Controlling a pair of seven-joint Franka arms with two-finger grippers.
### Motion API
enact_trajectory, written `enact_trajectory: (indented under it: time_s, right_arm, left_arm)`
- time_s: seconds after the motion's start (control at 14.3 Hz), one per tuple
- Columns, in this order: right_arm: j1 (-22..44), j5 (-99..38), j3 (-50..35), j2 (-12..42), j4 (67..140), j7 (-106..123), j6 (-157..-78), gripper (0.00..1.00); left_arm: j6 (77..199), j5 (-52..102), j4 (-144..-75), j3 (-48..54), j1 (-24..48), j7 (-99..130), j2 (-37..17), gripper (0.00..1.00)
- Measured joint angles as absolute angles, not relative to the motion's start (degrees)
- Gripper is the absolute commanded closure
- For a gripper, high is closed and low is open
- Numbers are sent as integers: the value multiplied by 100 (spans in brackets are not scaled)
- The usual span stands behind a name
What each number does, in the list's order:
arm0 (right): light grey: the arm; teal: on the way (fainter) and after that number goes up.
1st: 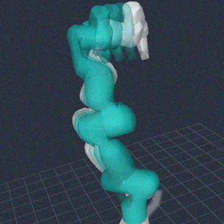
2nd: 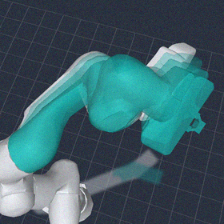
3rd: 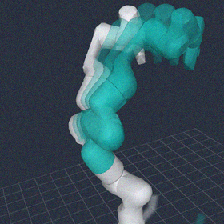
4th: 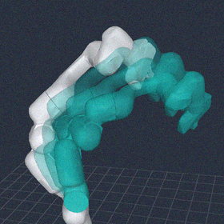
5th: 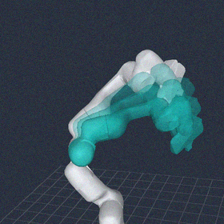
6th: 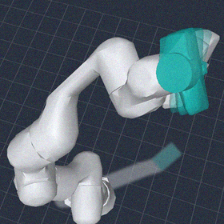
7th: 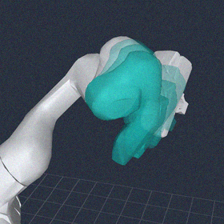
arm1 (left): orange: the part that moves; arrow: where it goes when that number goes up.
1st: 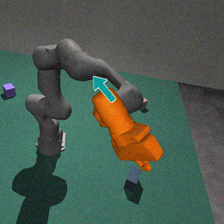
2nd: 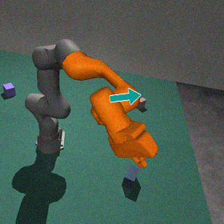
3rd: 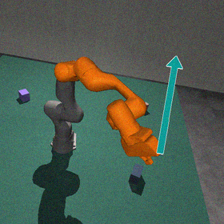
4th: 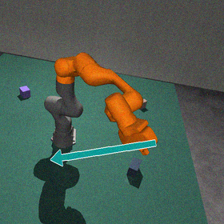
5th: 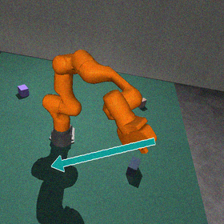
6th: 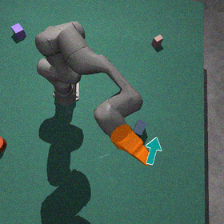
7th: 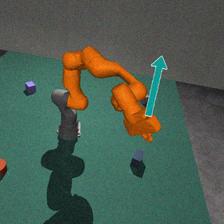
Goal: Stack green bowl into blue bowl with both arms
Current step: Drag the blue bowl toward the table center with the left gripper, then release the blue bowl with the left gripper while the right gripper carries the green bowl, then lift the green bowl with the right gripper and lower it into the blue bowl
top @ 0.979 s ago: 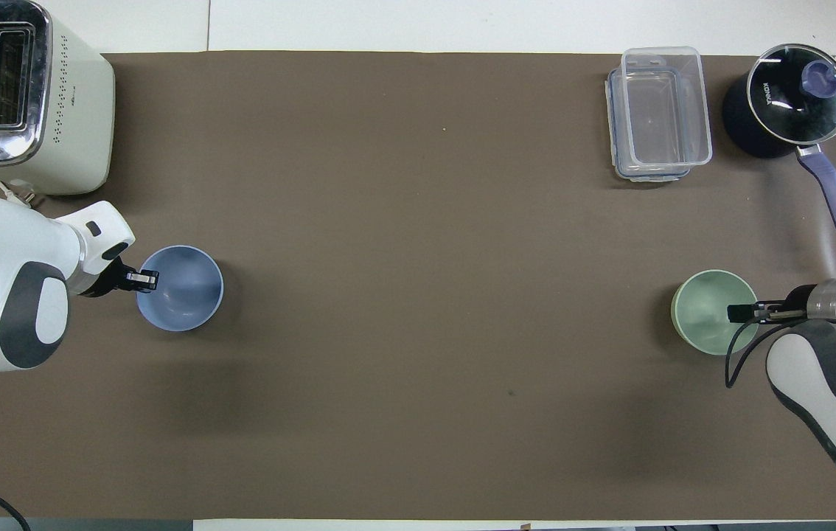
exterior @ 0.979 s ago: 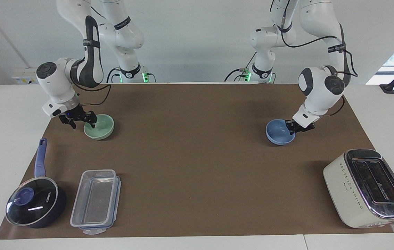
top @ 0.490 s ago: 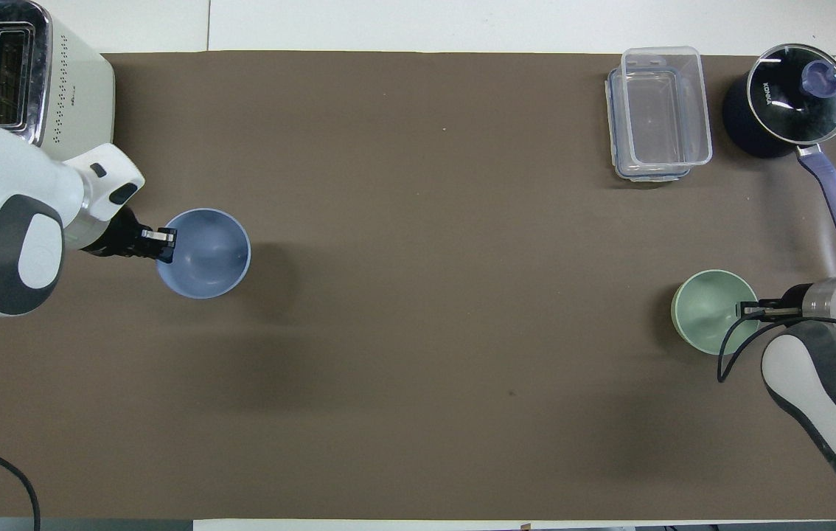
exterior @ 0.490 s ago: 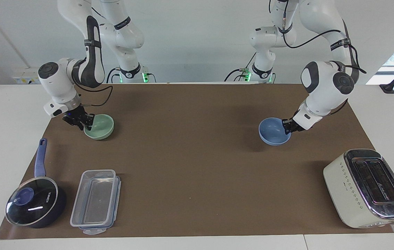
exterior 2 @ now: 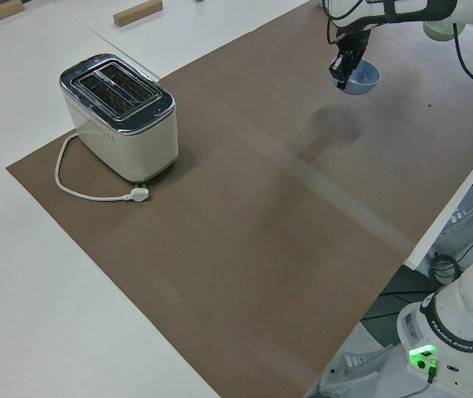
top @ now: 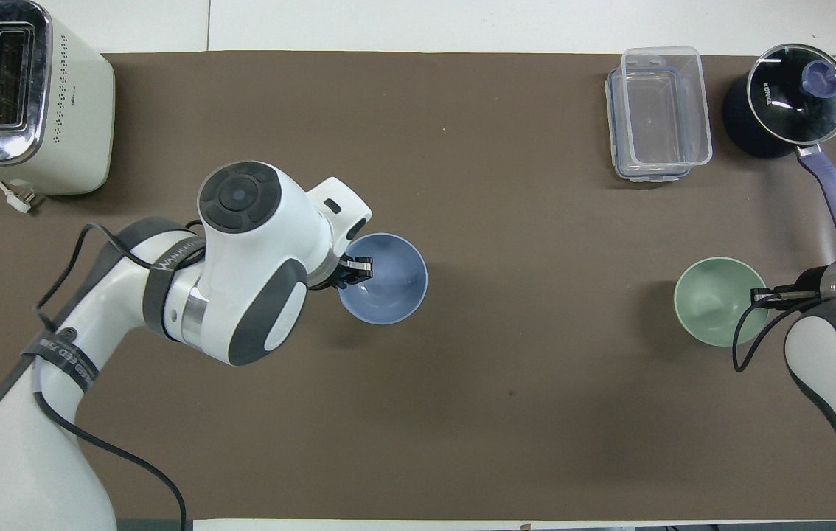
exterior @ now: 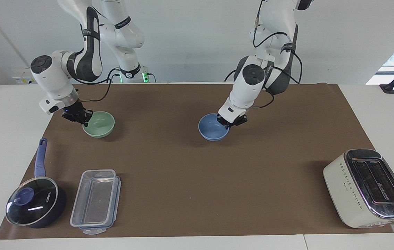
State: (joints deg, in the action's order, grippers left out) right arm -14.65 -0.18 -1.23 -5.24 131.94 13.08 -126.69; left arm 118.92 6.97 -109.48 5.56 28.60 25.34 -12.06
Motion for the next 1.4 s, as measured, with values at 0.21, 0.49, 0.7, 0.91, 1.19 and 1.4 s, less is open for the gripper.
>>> enact_trajectory:
  time_s: [0.21, 0.49, 0.7, 0.91, 1.19, 1.4]
  right_arm:
    - [-1323, -18, -128, -647, 12664, 1301, -12144, 100]
    - [-878, -25, -138, -710, 12288, 837, -11787, 100]
    - [-344, -169, -152, -709, 12284, 279, -11792, 100]
    - [221, -692, -166, -704, 12285, 43, -11813, 100]
    - [1048, -947, -173, -593, 12302, -321, -12136, 100]
    - [1771, -1223, -176, -286, 12316, -713, -12680, 100]
  left_arm:
    - [12297, 700, -11286, 554, 3075, 2536, -1239, 100]
    - [12412, 700, -11373, 552, 3124, 2527, -1267, 0]
    - [12413, 700, -11371, 551, 3124, 2527, -1266, 0]
    - [12155, 701, -11266, 485, 3066, 2526, -1185, 0]
    - [10653, 700, -10429, 390, 1943, 1855, -765, 0]
    - [9938, 536, -9936, 336, 918, 961, -607, 0]
